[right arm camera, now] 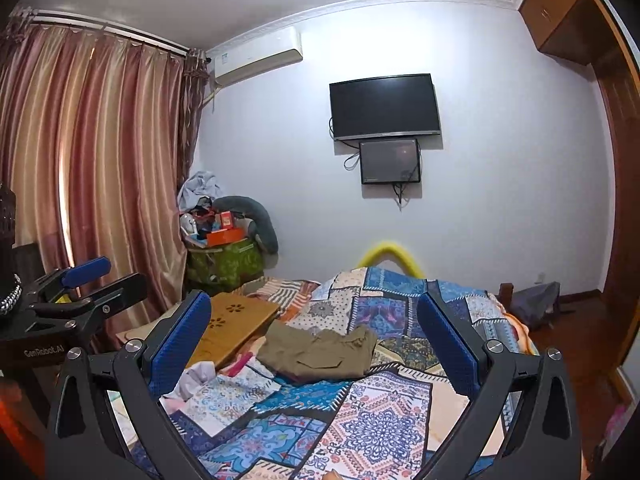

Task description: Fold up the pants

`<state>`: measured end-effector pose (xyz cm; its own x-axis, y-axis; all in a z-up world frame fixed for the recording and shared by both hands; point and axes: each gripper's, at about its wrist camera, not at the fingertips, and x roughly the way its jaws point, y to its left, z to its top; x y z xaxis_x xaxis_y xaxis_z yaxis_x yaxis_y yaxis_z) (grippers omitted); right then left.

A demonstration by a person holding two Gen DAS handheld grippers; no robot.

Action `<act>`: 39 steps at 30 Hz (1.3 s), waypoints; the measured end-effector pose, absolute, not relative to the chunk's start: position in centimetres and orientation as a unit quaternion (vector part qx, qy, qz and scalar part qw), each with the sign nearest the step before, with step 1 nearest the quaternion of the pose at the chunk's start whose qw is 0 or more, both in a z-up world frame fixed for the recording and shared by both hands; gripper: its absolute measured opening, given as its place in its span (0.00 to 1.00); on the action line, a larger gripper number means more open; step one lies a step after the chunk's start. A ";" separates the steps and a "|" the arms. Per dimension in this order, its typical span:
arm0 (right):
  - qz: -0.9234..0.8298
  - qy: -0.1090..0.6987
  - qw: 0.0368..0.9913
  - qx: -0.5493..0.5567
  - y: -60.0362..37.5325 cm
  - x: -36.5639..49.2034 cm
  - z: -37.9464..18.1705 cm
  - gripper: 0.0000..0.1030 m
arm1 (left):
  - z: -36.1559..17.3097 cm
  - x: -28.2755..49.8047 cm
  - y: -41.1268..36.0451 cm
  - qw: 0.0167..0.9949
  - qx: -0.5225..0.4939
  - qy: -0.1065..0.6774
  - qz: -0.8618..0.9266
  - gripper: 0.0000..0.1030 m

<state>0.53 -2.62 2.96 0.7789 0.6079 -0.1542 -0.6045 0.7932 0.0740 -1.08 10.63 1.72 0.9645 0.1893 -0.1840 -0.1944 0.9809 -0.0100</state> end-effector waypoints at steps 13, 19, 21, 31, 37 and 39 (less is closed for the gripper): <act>0.320 0.088 0.943 0.013 -2.8 0.6 3.1 0.99 | 1.6 -0.7 10.6 0.991 -0.016 0.097 0.089 1.00; 0.319 0.089 0.944 0.015 -2.9 0.6 3.2 0.99 | 1.6 -0.5 10.6 0.991 -0.015 0.099 0.084 1.00; 0.319 0.089 0.943 0.015 -2.9 0.6 3.2 0.99 | 1.6 -0.5 10.5 0.992 -0.014 0.099 0.082 1.00; 0.317 0.089 0.944 0.018 -3.0 0.7 3.2 0.99 | 1.6 -0.4 10.4 0.992 -0.014 0.101 0.076 1.00; 0.316 0.090 0.944 0.018 -3.0 0.8 3.2 0.99 | 1.6 -0.2 10.4 0.992 -0.016 0.104 0.073 1.00; 0.316 0.091 0.944 0.018 -3.0 0.7 3.1 0.99 | 1.5 -0.2 10.3 0.992 -0.015 0.105 0.070 1.00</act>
<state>0.71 -2.95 3.07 0.7843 0.5993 -0.1605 -0.5926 0.8002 0.0919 -0.18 10.31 1.47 0.9679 0.1365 -0.2111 -0.1429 0.9896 -0.0153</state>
